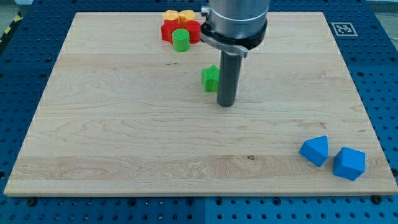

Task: Push the green star slightly to the top

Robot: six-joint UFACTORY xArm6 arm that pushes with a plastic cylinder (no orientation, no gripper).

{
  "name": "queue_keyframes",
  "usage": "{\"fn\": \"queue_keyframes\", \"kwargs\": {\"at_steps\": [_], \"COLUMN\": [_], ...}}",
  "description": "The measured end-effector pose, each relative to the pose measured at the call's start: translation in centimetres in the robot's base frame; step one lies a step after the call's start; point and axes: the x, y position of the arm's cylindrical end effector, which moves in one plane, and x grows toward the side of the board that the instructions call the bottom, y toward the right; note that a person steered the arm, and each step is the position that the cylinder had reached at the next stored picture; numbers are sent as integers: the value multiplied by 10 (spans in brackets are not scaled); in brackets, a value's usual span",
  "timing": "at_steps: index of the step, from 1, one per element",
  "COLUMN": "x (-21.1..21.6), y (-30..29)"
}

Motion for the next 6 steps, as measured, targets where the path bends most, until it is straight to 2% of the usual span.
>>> {"fn": "queue_keyframes", "kwargs": {"at_steps": [1,3,4,5,6], "x": [-17,-26,-51,-63,-35], "y": [-15,-21,-37,-28,-19]}}
